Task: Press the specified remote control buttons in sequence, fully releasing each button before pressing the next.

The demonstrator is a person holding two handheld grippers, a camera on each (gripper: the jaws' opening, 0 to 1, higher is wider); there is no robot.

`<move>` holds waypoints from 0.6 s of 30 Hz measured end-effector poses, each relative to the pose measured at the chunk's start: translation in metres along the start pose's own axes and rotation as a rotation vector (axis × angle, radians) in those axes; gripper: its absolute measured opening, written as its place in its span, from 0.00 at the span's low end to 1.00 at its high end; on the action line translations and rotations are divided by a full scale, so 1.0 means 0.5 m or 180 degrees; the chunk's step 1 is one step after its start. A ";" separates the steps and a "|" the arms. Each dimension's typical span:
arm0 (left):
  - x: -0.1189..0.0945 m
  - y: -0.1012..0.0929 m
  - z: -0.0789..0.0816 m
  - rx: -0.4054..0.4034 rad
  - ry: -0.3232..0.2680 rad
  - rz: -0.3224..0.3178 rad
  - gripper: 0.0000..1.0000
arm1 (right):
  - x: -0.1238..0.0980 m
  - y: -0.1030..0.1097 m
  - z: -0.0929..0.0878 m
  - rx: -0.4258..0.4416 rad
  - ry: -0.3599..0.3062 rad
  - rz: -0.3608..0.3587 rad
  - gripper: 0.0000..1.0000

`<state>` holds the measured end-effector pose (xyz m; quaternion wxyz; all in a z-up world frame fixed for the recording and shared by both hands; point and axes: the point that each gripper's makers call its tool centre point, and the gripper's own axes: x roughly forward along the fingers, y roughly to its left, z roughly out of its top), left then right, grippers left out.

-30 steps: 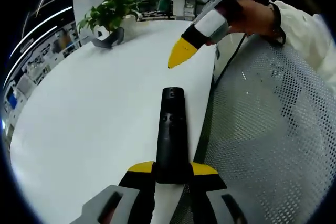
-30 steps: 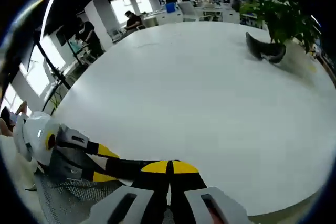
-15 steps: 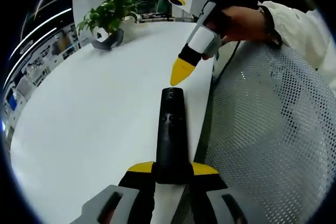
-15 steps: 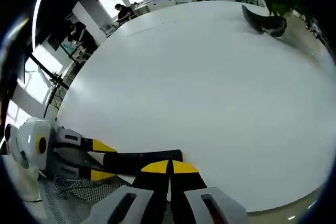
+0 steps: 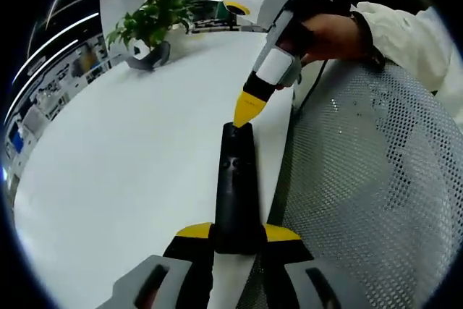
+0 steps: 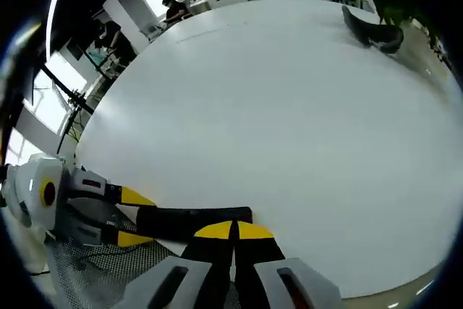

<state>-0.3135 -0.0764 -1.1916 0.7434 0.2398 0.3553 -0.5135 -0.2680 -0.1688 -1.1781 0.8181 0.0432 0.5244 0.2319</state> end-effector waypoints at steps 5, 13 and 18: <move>0.000 0.000 0.000 0.0008 -0.0012 -0.0005 0.24 | 0.003 -0.001 -0.004 -0.0010 0.0003 -0.0032 0.00; 0.002 0.005 0.004 -0.0029 -0.0059 0.0028 0.24 | 0.004 -0.004 -0.003 0.0033 -0.0037 0.0000 0.00; 0.003 0.007 0.004 -0.0032 -0.0071 0.0032 0.24 | 0.004 -0.003 -0.002 -0.0052 -0.0043 -0.0036 0.00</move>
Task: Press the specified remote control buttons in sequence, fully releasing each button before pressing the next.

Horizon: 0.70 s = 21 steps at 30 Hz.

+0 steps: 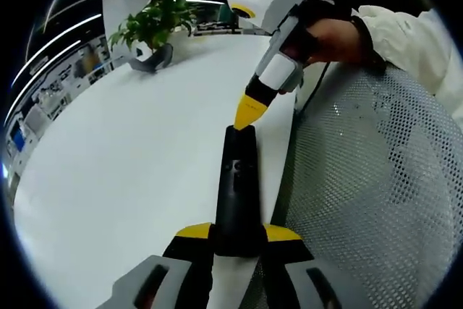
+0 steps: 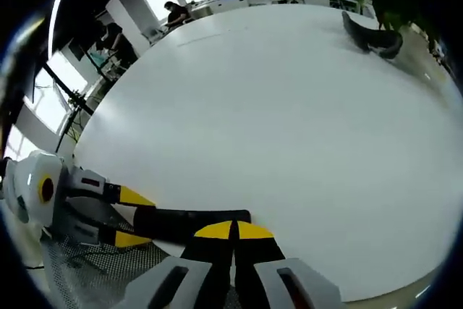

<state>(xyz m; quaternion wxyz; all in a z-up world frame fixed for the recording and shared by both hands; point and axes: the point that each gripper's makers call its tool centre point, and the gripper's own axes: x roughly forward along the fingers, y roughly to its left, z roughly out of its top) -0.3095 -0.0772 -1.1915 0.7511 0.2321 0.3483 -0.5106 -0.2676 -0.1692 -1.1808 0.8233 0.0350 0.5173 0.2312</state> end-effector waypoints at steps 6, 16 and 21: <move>0.000 0.001 0.001 0.0001 -0.0020 0.0009 0.24 | -0.001 -0.002 0.001 0.0083 -0.0019 0.0018 0.00; 0.000 0.000 0.002 0.0014 -0.0044 0.0000 0.24 | -0.003 0.024 0.000 0.0102 0.0040 0.0207 0.00; 0.000 -0.001 0.002 0.0023 -0.0048 -0.0007 0.24 | 0.003 0.051 -0.001 -0.0092 0.0029 0.0318 0.00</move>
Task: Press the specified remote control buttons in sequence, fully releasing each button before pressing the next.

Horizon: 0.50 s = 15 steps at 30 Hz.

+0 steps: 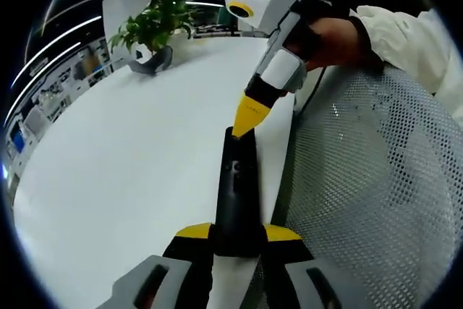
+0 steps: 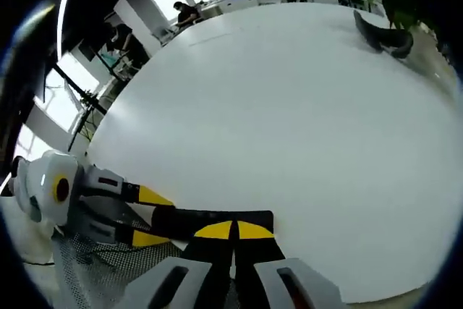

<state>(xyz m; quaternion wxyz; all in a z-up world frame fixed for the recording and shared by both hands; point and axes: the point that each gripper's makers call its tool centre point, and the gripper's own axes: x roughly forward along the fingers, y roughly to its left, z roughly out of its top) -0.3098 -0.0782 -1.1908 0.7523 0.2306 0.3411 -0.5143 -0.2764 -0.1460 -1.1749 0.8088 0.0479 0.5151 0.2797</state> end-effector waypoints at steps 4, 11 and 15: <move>0.000 0.000 0.000 -0.0006 -0.0004 0.0002 0.24 | 0.004 -0.008 0.000 -0.0052 0.0017 -0.0070 0.00; 0.001 0.000 0.000 -0.0007 -0.0010 0.0000 0.24 | 0.005 -0.013 -0.003 0.0008 0.0020 -0.0107 0.00; 0.001 0.000 0.000 -0.0007 -0.0013 0.0000 0.24 | 0.005 -0.015 -0.002 -0.0012 0.0020 -0.0118 0.00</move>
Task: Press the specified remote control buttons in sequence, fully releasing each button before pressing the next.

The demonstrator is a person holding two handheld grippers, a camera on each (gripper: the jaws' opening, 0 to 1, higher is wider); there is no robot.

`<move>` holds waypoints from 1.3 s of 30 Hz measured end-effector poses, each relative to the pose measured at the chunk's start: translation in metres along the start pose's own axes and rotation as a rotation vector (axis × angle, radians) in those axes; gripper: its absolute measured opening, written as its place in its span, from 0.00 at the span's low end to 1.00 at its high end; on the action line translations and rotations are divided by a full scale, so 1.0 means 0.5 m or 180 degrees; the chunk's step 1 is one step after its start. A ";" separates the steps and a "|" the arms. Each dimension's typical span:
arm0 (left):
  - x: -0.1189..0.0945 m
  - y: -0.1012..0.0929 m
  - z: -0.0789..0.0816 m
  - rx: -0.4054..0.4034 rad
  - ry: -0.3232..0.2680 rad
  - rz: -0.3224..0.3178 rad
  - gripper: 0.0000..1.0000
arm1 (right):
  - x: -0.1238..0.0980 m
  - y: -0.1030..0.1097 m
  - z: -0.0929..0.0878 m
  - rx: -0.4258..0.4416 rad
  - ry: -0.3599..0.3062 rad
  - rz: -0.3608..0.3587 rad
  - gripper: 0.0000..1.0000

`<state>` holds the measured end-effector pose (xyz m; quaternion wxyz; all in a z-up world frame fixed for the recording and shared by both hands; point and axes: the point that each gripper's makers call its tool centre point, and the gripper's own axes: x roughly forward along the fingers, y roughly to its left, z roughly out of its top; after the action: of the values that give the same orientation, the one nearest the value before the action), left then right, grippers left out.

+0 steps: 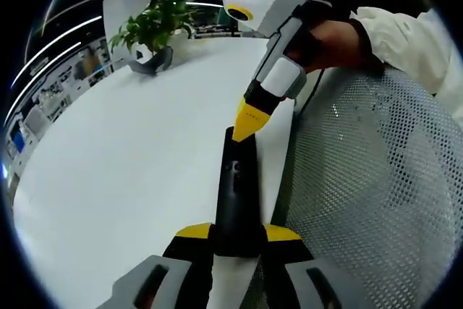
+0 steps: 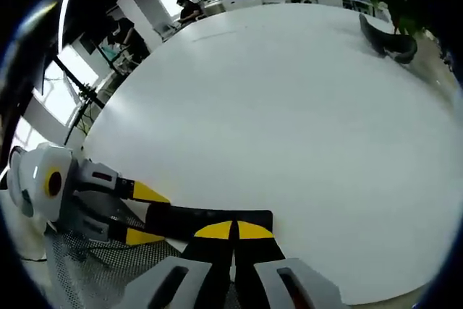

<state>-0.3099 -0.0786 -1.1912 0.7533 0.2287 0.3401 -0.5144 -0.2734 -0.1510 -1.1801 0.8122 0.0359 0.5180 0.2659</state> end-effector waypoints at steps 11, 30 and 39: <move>0.001 0.000 0.000 -0.0002 -0.0016 0.0001 0.24 | -0.002 0.009 0.002 0.0061 -0.0011 0.0093 0.00; 0.002 0.001 0.002 -0.0006 -0.0039 0.0007 0.24 | -0.018 -0.026 0.024 0.0206 -0.0196 -0.0102 0.00; 0.001 0.000 0.002 0.0005 -0.0056 -0.0003 0.24 | -0.004 -0.014 -0.003 0.0117 0.0041 -0.0078 0.00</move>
<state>-0.3093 -0.0796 -1.1910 0.7558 0.2246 0.3331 -0.5171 -0.2724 -0.1584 -1.1812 0.8113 0.0428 0.5284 0.2466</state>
